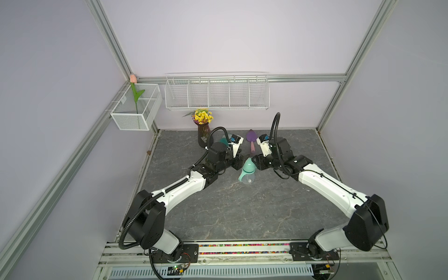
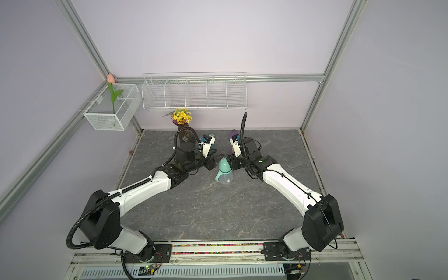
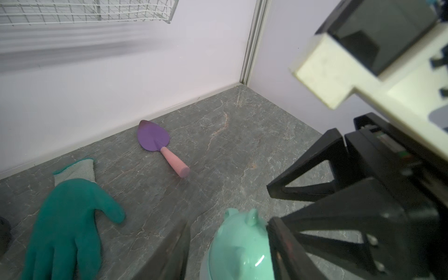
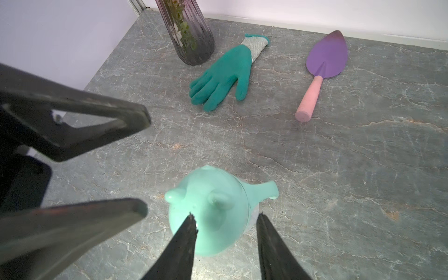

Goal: Assemble the baby bottles
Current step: Close the lid on the baby bottle.

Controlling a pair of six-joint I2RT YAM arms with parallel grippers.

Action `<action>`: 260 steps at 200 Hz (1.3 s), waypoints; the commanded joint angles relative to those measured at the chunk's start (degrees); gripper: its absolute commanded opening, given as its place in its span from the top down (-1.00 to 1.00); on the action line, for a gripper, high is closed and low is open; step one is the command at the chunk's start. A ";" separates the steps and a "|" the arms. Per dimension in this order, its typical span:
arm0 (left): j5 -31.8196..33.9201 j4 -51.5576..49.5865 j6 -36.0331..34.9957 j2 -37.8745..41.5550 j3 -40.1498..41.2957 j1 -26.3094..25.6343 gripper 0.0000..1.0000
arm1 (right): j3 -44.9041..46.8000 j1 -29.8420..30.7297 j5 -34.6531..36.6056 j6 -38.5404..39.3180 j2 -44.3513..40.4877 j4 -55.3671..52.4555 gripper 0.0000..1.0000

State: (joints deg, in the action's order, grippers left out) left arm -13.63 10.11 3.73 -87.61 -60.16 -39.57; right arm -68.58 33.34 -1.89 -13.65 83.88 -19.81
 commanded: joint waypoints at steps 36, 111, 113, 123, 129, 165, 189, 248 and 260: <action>-1.86 -1.18 1.41 -2.49 -1.96 -0.47 0.13 | 1.05 -0.45 -1.69 -1.90 -0.19 3.55 0.13; -2.24 -1.06 1.72 -3.36 -0.49 -0.75 0.21 | 2.63 -0.26 -1.92 -3.88 1.60 4.34 0.19; -2.21 -1.10 1.72 -3.35 -0.48 -0.72 0.22 | 2.76 -0.27 -1.94 -3.96 1.63 4.39 0.19; -2.22 -1.06 1.64 -3.44 -0.40 -0.68 0.25 | 3.21 -0.18 -1.83 -4.19 1.55 4.51 0.20; -2.30 -1.06 1.57 -3.54 -0.31 -0.70 0.27 | 3.40 -0.05 -1.79 -4.29 1.56 4.54 0.20; -2.91 -1.14 1.69 -4.36 0.13 -1.03 0.43 | 3.98 0.31 -1.02 -4.38 1.64 4.18 0.20; -2.90 -1.57 1.80 -4.98 0.13 -1.43 0.52 | 3.85 0.45 -0.66 -4.35 1.82 3.82 0.19; -2.31 -2.99 0.91 -6.34 0.48 -2.74 0.84 | 4.10 1.17 0.15 -4.22 1.57 2.80 0.21; -1.70 -3.49 0.52 -6.51 0.61 -2.94 0.86 | 4.37 1.36 0.51 -4.21 1.59 2.59 0.22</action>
State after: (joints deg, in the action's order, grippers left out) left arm -15.29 10.72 4.51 -91.90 -60.16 -41.19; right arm -66.00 33.61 -2.24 -17.61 84.55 -15.03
